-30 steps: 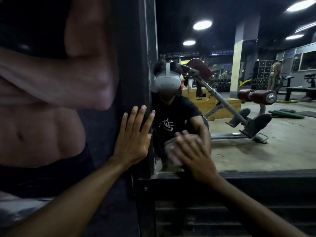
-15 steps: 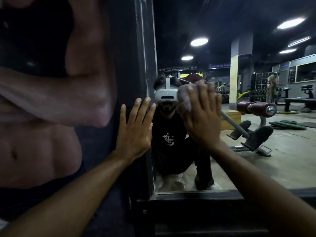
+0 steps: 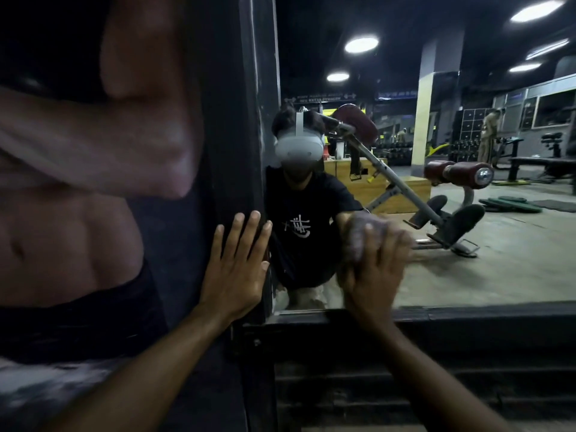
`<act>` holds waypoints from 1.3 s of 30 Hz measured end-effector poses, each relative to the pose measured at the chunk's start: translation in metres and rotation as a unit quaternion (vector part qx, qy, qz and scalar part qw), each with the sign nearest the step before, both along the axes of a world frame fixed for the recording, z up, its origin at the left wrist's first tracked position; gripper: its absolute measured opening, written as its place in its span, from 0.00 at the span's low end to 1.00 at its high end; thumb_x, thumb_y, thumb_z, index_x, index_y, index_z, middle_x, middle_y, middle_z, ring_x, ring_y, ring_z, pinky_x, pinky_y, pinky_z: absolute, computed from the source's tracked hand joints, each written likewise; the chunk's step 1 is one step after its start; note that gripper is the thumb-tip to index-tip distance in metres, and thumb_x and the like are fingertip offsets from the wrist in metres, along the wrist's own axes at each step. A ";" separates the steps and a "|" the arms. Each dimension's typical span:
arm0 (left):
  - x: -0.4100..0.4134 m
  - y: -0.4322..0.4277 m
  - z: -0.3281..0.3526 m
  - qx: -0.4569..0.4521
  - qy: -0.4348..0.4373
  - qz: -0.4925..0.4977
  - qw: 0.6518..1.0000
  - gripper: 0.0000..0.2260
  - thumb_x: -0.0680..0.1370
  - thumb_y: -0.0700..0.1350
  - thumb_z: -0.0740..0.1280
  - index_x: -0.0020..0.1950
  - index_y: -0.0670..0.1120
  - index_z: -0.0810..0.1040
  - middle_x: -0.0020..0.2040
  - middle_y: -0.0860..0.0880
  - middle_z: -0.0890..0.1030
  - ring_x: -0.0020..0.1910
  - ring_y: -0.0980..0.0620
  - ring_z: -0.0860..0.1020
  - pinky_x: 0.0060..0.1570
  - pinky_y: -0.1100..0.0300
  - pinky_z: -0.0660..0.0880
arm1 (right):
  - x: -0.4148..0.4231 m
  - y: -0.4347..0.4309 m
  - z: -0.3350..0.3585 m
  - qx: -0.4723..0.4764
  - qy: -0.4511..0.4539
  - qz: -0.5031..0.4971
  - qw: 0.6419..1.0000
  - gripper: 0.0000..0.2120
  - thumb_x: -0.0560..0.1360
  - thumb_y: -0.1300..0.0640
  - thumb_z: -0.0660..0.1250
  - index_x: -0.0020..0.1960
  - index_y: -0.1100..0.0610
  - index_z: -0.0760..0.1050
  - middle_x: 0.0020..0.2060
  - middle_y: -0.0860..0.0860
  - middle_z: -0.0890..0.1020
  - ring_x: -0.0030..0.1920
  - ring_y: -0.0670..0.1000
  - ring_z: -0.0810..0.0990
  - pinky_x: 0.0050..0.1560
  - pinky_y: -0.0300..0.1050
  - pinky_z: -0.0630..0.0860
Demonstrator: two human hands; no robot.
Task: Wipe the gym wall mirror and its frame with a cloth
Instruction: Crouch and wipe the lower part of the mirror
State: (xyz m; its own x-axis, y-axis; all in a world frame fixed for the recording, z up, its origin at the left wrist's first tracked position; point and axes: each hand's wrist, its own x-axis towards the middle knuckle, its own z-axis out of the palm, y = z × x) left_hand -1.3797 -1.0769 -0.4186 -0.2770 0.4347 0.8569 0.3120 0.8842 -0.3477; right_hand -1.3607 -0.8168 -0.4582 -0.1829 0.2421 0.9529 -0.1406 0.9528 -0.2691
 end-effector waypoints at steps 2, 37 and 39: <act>0.001 0.002 -0.001 0.006 -0.001 0.000 1.000 0.31 0.81 0.50 0.57 0.83 0.45 0.57 0.84 0.42 0.48 0.83 0.40 0.48 0.79 0.38 0.49 | -0.003 -0.036 -0.016 0.119 -0.024 0.033 0.992 0.38 0.76 0.48 0.63 0.82 0.52 0.53 0.83 0.57 0.45 0.82 0.61 0.40 0.80 0.63 0.42; 0.013 0.136 -0.009 -0.035 0.022 -0.057 0.998 0.33 0.82 0.52 0.62 0.84 0.44 0.54 0.83 0.40 0.53 0.82 0.38 0.53 0.76 0.32 0.55 | 0.018 0.155 0.024 -0.020 0.058 -0.006 0.998 0.27 0.84 0.44 0.59 0.79 0.54 0.60 0.79 0.64 0.57 0.80 0.67 0.53 0.77 0.72 0.51; 0.015 0.140 -0.028 -0.044 0.006 -0.052 0.998 0.34 0.81 0.52 0.63 0.84 0.45 0.54 0.83 0.39 0.53 0.82 0.38 0.53 0.76 0.32 0.55 | 0.015 0.132 -0.002 -0.014 0.029 0.017 0.999 0.31 0.81 0.50 0.64 0.80 0.52 0.57 0.81 0.61 0.52 0.81 0.67 0.47 0.79 0.68 0.43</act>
